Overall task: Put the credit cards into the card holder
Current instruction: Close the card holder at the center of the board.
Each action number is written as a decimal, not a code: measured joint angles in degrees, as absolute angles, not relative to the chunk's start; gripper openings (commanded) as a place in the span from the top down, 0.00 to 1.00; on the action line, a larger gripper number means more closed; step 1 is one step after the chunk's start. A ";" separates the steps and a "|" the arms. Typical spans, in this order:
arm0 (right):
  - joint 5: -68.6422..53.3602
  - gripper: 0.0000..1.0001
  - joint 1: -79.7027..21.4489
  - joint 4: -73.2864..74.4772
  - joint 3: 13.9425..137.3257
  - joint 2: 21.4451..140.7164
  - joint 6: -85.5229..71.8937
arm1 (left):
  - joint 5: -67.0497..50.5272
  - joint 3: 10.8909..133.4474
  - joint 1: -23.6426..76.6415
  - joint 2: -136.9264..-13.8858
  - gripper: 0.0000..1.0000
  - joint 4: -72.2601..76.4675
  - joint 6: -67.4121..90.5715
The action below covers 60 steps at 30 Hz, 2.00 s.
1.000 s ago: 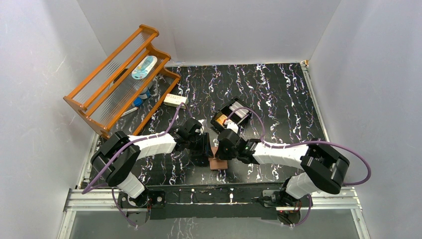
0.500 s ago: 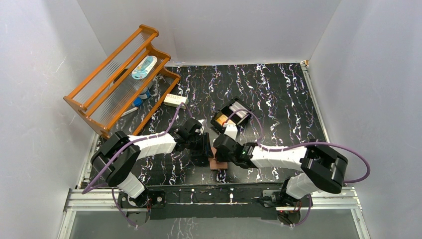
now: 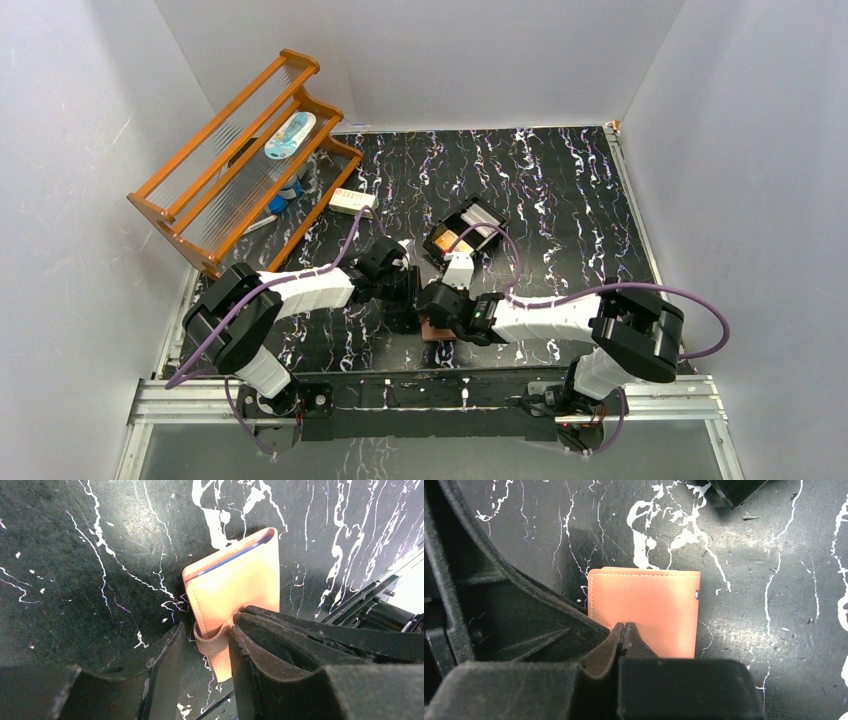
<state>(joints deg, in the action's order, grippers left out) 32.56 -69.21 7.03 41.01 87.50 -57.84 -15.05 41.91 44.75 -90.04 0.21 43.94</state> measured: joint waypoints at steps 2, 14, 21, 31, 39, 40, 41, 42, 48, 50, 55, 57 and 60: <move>35.07 1.00 -70.50 7.35 41.25 88.07 -58.85 | -15.09 41.91 44.75 -90.11 0.64 0.27 43.97; 39.66 1.00 -72.88 7.01 41.01 88.49 -59.61 | -15.77 42.06 44.64 -90.67 0.68 0.45 44.01; 42.26 0.98 -74.65 6.87 41.19 88.51 -59.40 | -16.32 42.19 44.62 -91.09 0.68 0.47 44.14; 42.46 0.83 -76.07 13.21 45.32 89.36 -56.80 | -16.43 42.50 44.66 -91.39 0.68 -0.03 44.10; 33.52 0.81 -75.00 22.17 47.13 86.11 -53.65 | -16.29 42.92 44.99 -91.77 0.68 0.01 44.10; 32.23 0.81 -74.35 23.49 47.16 85.23 -53.04 | -16.27 42.94 45.06 -91.81 0.68 0.03 44.10; 31.14 0.80 -73.63 24.56 47.13 84.44 -52.34 | -16.23 42.98 45.12 -91.83 0.68 0.05 44.10; 30.24 0.80 -72.97 25.34 47.16 83.79 -51.86 | -16.14 43.03 45.19 -91.83 0.68 0.01 44.07; 26.52 0.80 -71.46 27.24 47.16 82.81 -50.09 | -15.86 43.31 45.47 -92.05 0.67 -0.05 44.10; 25.41 0.80 -71.46 27.18 47.13 82.81 -49.71 | -15.75 43.55 45.60 -92.16 0.67 -0.16 44.07; 23.68 0.78 -71.46 27.09 47.16 82.70 -49.56 | -15.62 43.70 45.67 -92.20 0.67 -0.45 44.07; 23.59 0.77 -71.46 27.22 47.18 82.24 -49.63 | -15.42 43.88 45.78 -92.18 0.67 -0.73 44.10; 23.59 0.73 -71.46 28.10 48.03 80.75 -50.11 | -14.63 44.01 46.06 -91.81 0.66 -1.34 44.25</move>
<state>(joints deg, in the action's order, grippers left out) 23.59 -71.46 28.10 48.03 80.75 -50.11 -14.63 44.01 46.06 -91.81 -1.34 44.25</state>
